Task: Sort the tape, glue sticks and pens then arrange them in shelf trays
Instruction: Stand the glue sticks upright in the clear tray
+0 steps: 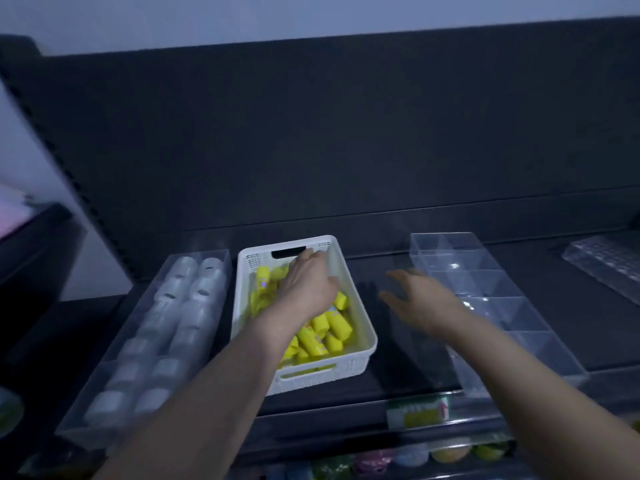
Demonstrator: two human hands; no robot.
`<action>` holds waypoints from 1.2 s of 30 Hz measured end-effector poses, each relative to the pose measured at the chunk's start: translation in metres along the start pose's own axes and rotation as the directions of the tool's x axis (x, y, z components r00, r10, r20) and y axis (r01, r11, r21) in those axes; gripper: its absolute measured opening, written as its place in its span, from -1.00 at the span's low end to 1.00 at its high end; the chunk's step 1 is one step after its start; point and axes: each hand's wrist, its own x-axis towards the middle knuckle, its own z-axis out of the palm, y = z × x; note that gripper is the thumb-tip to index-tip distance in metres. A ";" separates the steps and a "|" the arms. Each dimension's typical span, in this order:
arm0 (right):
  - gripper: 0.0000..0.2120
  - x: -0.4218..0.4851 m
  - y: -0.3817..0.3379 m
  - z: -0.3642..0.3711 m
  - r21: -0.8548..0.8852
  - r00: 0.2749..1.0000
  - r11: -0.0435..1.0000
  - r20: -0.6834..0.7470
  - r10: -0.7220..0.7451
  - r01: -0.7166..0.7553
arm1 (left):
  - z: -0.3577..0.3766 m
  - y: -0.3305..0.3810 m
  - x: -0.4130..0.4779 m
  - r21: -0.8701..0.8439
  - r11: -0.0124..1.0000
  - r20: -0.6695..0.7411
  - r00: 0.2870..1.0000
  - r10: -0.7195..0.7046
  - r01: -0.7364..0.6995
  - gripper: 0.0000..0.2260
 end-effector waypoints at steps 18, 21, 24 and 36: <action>-0.47 -0.023 0.150 -0.035 -0.093 0.986 0.987 0.088 0.141 -0.132 | 0.099 0.133 0.028 0.263 0.883 0.474 0.849 0.233 -0.389 -0.28; -0.50 -0.020 0.138 -0.030 -0.078 0.992 0.994 0.091 0.088 -0.081 | 0.090 0.120 0.027 0.351 0.854 0.475 0.859 0.190 -0.383 -0.27; -0.52 -0.014 0.116 -0.022 -0.079 0.995 0.997 0.100 0.021 -0.014 | 0.079 0.100 0.024 0.436 0.830 0.444 0.886 0.137 -0.347 -0.26; -0.63 0.002 0.074 -0.014 -0.221 0.994 0.969 0.042 -0.104 0.111 | 0.059 0.064 0.015 0.385 0.881 0.283 0.944 0.170 -0.274 -0.41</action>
